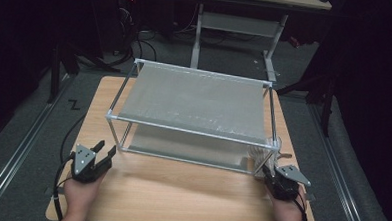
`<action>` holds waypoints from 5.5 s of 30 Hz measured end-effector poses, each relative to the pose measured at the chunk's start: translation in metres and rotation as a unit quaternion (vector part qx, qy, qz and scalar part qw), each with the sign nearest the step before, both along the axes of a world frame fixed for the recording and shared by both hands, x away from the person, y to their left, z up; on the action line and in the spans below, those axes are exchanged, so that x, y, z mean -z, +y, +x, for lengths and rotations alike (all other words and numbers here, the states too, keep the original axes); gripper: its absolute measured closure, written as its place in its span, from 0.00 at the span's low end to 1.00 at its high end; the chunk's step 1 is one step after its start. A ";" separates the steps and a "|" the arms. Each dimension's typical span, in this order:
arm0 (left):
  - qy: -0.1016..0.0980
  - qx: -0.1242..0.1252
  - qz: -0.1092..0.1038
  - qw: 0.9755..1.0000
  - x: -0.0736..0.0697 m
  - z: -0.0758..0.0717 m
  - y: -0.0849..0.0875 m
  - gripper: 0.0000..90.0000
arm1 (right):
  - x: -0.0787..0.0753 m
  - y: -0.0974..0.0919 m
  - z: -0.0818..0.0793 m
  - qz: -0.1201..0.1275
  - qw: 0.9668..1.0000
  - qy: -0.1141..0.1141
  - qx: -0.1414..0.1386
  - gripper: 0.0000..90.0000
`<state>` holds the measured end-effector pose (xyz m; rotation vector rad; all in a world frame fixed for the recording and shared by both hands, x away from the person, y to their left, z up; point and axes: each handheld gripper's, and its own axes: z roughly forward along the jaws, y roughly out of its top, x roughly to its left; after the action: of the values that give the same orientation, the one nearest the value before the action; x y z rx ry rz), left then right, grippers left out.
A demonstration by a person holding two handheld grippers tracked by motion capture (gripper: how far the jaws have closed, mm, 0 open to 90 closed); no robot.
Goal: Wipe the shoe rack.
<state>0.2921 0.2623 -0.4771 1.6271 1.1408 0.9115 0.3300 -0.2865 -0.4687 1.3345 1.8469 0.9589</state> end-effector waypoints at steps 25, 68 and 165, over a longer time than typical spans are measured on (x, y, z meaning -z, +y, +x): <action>0.010 0.084 -0.005 0.996 0.007 -0.016 -0.031 0.60 | 0.000 0.088 -0.022 0.003 0.993 0.008 -0.119 0.81; -0.009 0.318 -0.023 0.948 -0.034 -0.004 -0.211 0.63 | 0.000 0.033 -0.021 0.006 0.998 0.002 -0.062 0.81; -0.055 0.298 -0.001 0.953 -0.011 -0.043 -0.167 0.88 | 0.025 0.151 -0.050 -0.031 0.955 0.080 -0.283 0.71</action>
<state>0.2489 0.0955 -0.4659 1.7495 0.5148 0.5898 0.2795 -0.1359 -0.4935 0.8715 2.4324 1.0802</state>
